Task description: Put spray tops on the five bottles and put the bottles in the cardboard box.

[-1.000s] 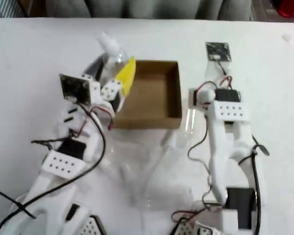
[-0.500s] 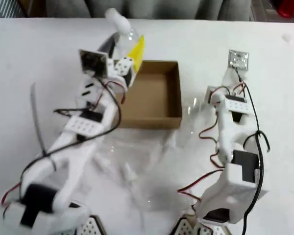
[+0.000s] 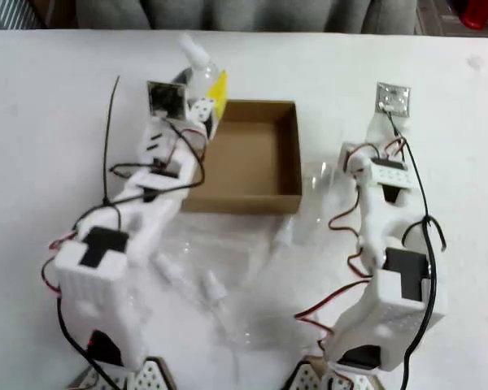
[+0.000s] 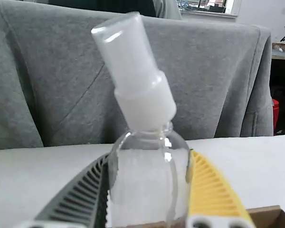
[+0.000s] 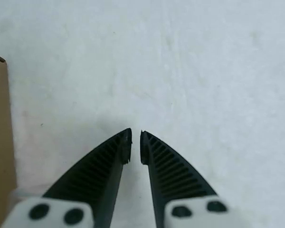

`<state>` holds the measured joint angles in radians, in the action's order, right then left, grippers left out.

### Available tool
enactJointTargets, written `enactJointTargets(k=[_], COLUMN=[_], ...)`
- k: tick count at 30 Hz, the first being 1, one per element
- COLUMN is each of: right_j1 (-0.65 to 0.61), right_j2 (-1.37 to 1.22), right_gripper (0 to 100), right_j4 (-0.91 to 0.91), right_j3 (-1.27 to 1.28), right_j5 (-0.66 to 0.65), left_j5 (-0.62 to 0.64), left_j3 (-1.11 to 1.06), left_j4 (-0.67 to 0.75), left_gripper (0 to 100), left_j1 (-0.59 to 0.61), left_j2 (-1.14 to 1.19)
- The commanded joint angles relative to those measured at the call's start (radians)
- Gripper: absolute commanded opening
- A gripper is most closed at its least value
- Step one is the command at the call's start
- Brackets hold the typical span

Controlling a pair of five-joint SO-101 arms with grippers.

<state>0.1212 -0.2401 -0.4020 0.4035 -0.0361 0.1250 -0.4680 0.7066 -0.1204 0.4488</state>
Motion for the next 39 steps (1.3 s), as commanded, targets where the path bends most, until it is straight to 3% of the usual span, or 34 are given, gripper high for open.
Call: enactJointTargets(k=[1, 22, 26, 30, 39], right_j1=[0.008, 0.008, 0.008, 0.008, 0.008], right_j2=[0.007, 0.004, 0.004, 0.004, 0.004], right_gripper=[1.5, 1.5, 1.5, 1.5, 1.5], right_j4=[0.021, 0.019, 0.019, 0.019, 0.019], right_j3=[-0.018, -0.017, -0.017, -0.017, -0.015], right_j5=[-0.009, -0.009, -0.009, -0.009, -0.009], left_j5=[0.015, 0.008, 0.014, 0.015, 0.015], left_j3=[0.095, 0.13, 0.126, 0.133, 0.127], left_j4=[0.051, 0.066, 0.048, -0.075, -0.084], left_gripper=[2, 3, 17, 29, 31], left_j1=[0.015, 0.038, 0.038, 0.042, 0.044], left_j2=[0.036, 0.191, 0.191, 0.182, 0.18])
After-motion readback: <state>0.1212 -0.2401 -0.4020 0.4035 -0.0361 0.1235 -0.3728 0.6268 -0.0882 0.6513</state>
